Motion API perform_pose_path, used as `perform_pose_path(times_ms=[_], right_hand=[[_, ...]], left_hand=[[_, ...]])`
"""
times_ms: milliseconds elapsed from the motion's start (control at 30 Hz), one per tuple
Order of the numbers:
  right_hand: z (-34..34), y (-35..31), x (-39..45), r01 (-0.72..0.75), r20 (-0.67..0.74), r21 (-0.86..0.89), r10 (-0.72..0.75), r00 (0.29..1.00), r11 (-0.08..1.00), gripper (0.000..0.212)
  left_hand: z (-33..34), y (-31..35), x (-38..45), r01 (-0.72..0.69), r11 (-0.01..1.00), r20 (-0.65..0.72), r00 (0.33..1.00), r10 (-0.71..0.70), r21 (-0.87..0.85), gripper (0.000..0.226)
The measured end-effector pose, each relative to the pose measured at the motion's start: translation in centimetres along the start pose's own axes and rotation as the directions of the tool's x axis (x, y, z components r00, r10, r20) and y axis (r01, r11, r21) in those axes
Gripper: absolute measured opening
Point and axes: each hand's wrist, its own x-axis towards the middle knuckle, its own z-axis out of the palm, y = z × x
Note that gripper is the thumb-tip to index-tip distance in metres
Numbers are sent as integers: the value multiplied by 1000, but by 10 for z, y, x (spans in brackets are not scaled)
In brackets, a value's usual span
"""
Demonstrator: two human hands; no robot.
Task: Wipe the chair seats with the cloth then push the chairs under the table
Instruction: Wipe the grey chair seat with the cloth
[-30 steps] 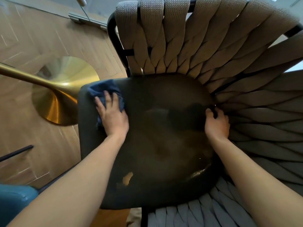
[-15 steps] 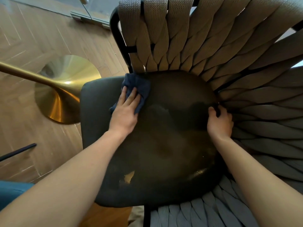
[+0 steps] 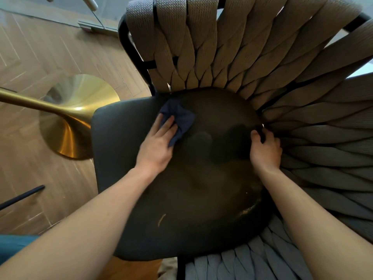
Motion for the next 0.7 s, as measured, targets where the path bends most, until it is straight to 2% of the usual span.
perform_pose_path(times_ms=[33,100,167,233,300,400,433,500,600,667,700], right_hand=[[-1,0,0,0,1,0,0,1000,1000,54],[0,0,-1,4,0,-12,-4,1000,1000,54],[0,0,-1,4,-5,-25,-4,1000,1000,54],[-1,1,1,8,-6,-25,-8,1000,1000,53],[-1,2,2,20,-1,-17,-20,1000,1000,53],[-2,0,0,21,8,0,-21,1000,1000,52],[-3,-1,-1,18,11,6,-18,1000,1000,52],[-3,-1,-1,14,11,11,-14,1000,1000,52],[-3,0,-1,17,6,0,-17,1000,1000,52],[-3,1,0,22,11,-3,-22,1000,1000,52],[-4,1,0,24,16,1,-24,1000,1000,52]], left_hand=[[-3,-3,-2,78,996,-45,996,-80,-30,48],[-2,11,14,292,950,-137,942,-305,-110,49],[8,41,45,405,909,-158,896,-415,-96,50],[19,70,69,364,931,-119,923,-366,-34,51],[23,79,73,221,975,-34,975,-220,10,50],[12,52,43,-45,999,90,995,44,18,48],[7,40,30,-70,997,82,994,69,13,48],[4,26,17,62,997,-27,998,-63,-34,49],[14,54,40,319,945,-156,932,-326,-68,53],[20,85,59,323,946,-124,939,-320,-1,53],[24,98,64,255,966,-78,965,-252,38,52]])
